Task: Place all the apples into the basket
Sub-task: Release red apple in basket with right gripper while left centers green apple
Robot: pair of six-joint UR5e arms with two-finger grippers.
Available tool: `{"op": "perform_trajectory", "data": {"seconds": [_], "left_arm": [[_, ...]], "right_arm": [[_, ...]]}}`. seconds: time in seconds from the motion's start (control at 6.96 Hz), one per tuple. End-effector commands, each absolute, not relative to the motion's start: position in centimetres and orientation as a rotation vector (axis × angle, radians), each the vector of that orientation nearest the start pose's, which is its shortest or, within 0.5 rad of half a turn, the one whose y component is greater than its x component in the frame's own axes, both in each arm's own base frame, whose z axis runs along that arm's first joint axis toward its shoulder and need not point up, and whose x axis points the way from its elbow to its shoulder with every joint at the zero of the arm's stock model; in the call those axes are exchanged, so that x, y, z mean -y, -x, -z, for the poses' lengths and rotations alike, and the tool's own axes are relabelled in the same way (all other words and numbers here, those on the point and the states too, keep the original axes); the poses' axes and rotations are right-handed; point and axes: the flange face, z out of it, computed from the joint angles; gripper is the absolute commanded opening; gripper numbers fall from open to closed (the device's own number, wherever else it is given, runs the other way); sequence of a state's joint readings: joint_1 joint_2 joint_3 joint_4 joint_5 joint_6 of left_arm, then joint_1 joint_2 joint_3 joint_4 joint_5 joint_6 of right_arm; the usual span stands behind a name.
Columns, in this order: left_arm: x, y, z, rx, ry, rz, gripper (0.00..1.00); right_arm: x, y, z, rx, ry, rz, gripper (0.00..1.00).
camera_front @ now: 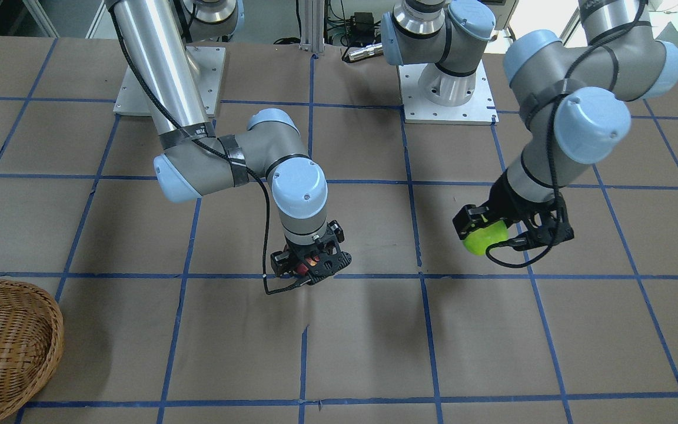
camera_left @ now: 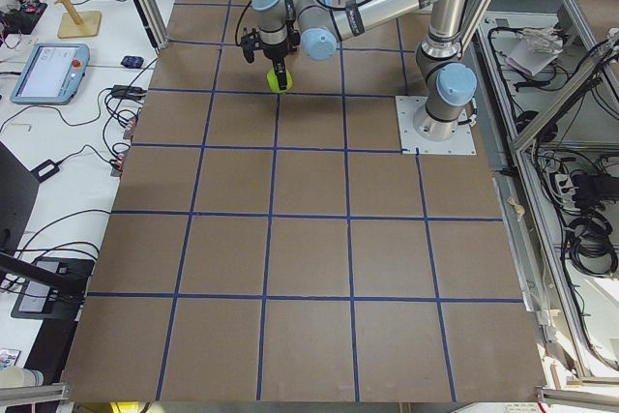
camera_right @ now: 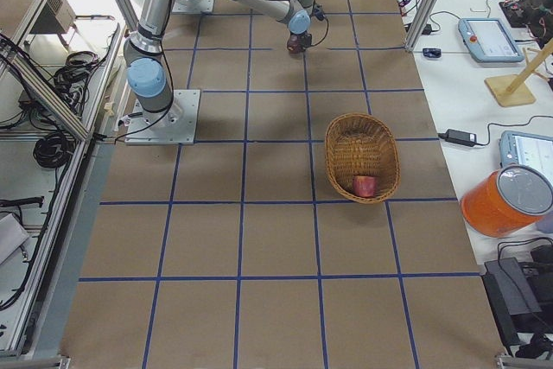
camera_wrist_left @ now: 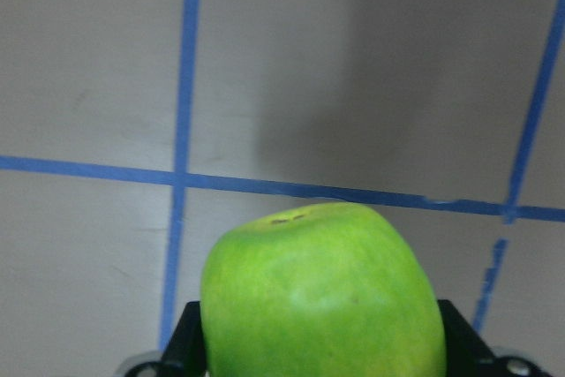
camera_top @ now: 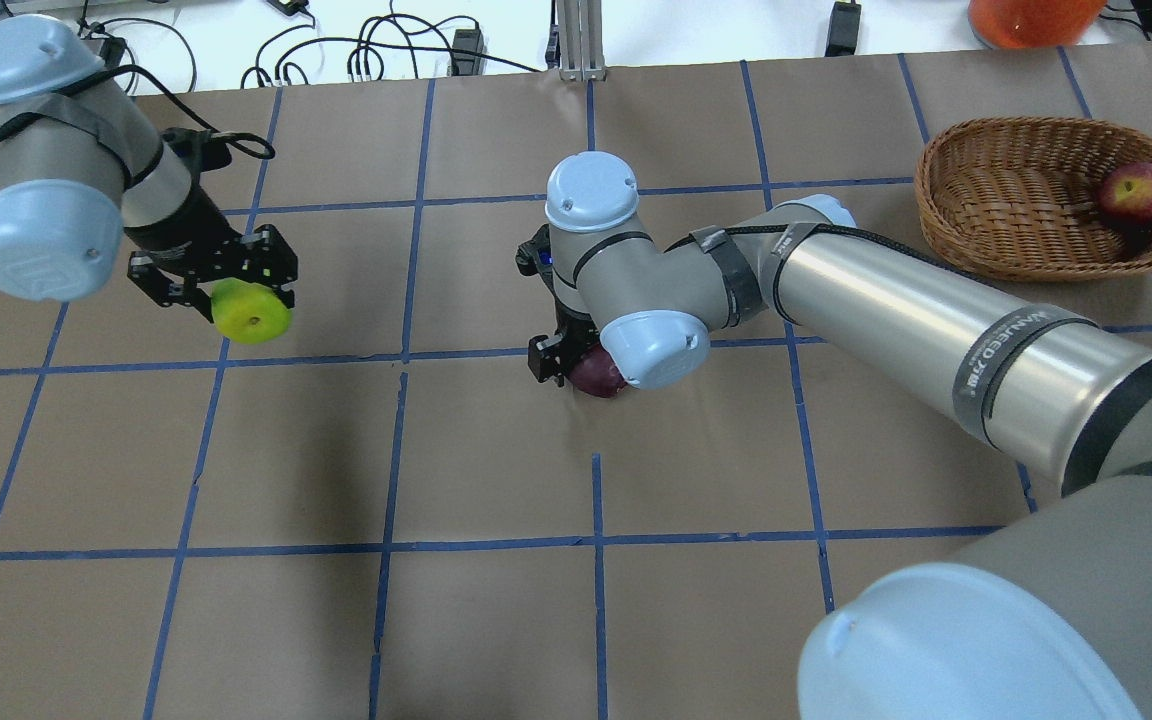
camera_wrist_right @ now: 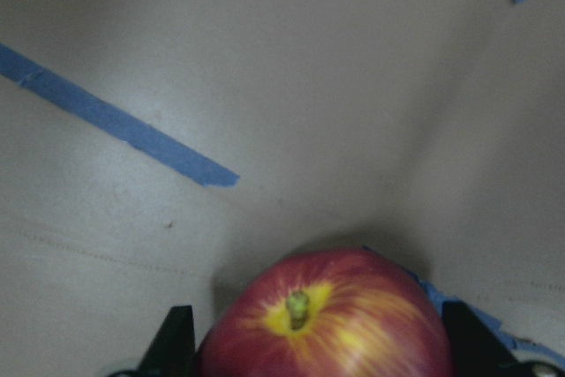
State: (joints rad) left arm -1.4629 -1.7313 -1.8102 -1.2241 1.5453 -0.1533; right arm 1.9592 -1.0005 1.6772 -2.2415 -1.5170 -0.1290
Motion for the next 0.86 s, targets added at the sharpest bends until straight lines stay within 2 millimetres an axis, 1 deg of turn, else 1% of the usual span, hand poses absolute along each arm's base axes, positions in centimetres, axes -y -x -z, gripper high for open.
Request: {"op": "perform_trajectory", "data": {"seconds": [0.0,0.14,0.29,0.43,0.57,0.72], "left_arm": [[51.3,15.9,-32.3,-3.109,0.593,-0.041,0.45],[51.2,17.6,-32.0,-3.103,0.637,-0.022,0.45],[51.0,19.0,-31.9,-3.109,0.665,-0.012,0.45],[50.3,21.6,-31.3,-3.111,0.806,-0.057,0.45],[49.8,25.7,-30.7,-3.140,0.821,0.007,0.45],[50.3,29.4,-28.1,-3.161,0.891,0.089,0.45]], "right_arm": [[54.4,-35.6,-18.6,-3.000,0.735,0.021,0.17],[55.5,-34.0,-20.2,-3.010,0.690,0.052,0.06],[57.5,-30.0,-23.7,-3.025,0.587,0.121,0.06],[59.0,-24.0,-27.1,-3.053,0.462,0.120,0.06],[61.4,-16.1,-29.8,-3.092,0.279,0.188,0.06],[63.9,-8.0,-31.6,-3.113,0.083,0.244,0.06]]}}
